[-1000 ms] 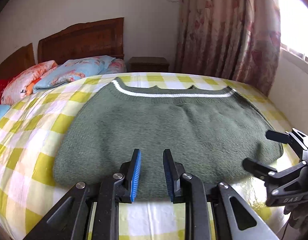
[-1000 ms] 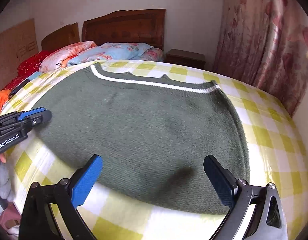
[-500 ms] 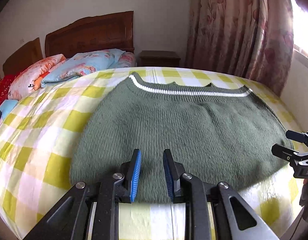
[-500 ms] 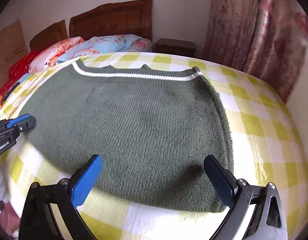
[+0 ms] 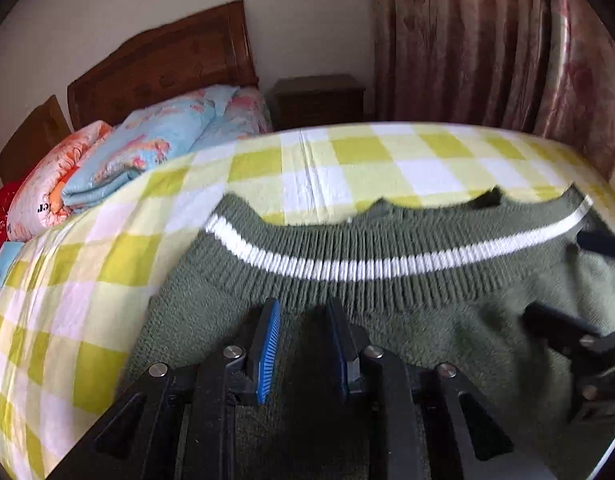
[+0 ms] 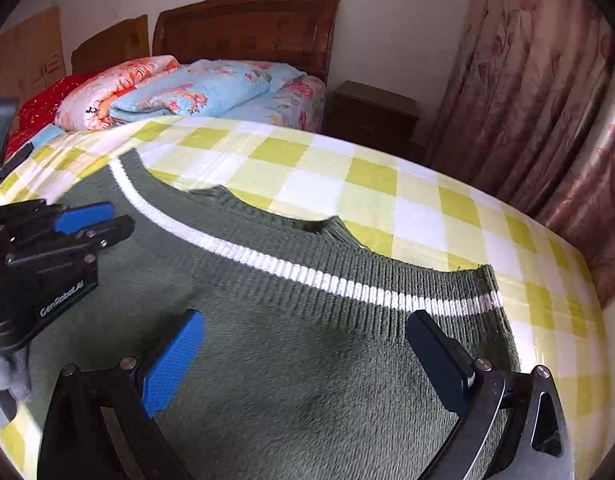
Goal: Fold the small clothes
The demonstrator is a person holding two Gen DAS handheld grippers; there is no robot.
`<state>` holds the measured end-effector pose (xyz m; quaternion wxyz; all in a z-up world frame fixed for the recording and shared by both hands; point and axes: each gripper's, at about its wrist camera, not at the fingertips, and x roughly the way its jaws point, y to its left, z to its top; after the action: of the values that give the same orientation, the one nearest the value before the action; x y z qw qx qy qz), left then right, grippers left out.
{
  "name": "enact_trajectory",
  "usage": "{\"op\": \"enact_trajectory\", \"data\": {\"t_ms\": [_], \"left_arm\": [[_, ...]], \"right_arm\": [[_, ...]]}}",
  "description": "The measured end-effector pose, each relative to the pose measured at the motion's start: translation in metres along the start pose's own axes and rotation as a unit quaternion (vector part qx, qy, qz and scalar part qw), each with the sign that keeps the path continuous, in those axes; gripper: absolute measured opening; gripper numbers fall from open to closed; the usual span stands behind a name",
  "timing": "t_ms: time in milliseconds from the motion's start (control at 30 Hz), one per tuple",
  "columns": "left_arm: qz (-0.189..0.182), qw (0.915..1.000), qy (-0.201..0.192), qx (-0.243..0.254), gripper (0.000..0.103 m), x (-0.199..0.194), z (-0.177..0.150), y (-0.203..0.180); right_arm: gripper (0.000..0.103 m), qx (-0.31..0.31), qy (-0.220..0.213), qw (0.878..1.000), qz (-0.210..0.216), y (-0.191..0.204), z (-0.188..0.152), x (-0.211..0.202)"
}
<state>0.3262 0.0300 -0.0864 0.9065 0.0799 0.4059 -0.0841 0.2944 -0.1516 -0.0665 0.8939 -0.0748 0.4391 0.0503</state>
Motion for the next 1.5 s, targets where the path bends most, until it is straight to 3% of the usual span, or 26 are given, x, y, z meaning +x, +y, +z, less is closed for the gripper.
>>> {"op": "enact_trajectory", "data": {"t_ms": [33, 167, 333, 467, 633, 700, 833, 1000, 1167, 1300, 1500], "left_arm": [[-0.003, 1.0000, -0.001, -0.005, 0.024, 0.002, -0.002, 0.002], [-0.001, 1.0000, 0.009, -0.002, 0.024, 0.009, -0.002, 0.001], [0.008, 0.9999, 0.008, 0.008, 0.024, 0.009, -0.001, -0.002], [0.003, 1.0000, 0.009, 0.002, 0.024, 0.008, 0.000, -0.001], [0.002, 1.0000, 0.009, 0.000, 0.024, 0.008, -0.001, -0.001], [0.001, 1.0000, 0.010, -0.001, 0.024, 0.008, 0.000, 0.000], [0.001, 1.0000, 0.009, -0.002, 0.024, 0.007, 0.000, 0.000], [0.000, 0.9999, 0.009, -0.005, 0.025, 0.007, 0.000, 0.001], [-0.001, 0.9999, 0.009, -0.009, 0.026, 0.007, 0.000, 0.002], [-0.004, 0.9998, 0.009, -0.014, 0.027, 0.007, 0.000, 0.004], [-0.003, 0.9999, 0.009, -0.014, 0.027, 0.007, 0.000, 0.003]], "right_arm": [[0.103, 0.022, 0.025, 0.999, 0.018, -0.008, -0.001, 0.011], [0.103, 0.079, 0.028, 0.996, 0.036, -0.030, -0.002, 0.012], [0.103, 0.084, 0.027, 0.996, -0.017, -0.057, 0.002, 0.012], [0.103, 0.141, 0.012, 0.990, 0.023, -0.092, -0.004, 0.008], [0.103, 0.098, -0.018, 0.995, -0.001, -0.070, -0.006, -0.009], [0.103, 0.071, -0.031, 0.997, 0.014, -0.051, -0.009, -0.021], [0.103, 0.005, -0.003, 1.000, -0.010, -0.015, -0.032, -0.021], [0.103, 0.078, -0.015, 0.997, 0.018, -0.043, -0.055, -0.030], [0.103, 0.090, -0.019, 0.996, -0.005, -0.048, -0.074, -0.052], [0.103, 0.044, -0.021, 0.999, 0.002, -0.037, -0.093, -0.059], [0.103, 0.131, -0.042, 0.989, 0.047, -0.073, -0.141, -0.115]]}}
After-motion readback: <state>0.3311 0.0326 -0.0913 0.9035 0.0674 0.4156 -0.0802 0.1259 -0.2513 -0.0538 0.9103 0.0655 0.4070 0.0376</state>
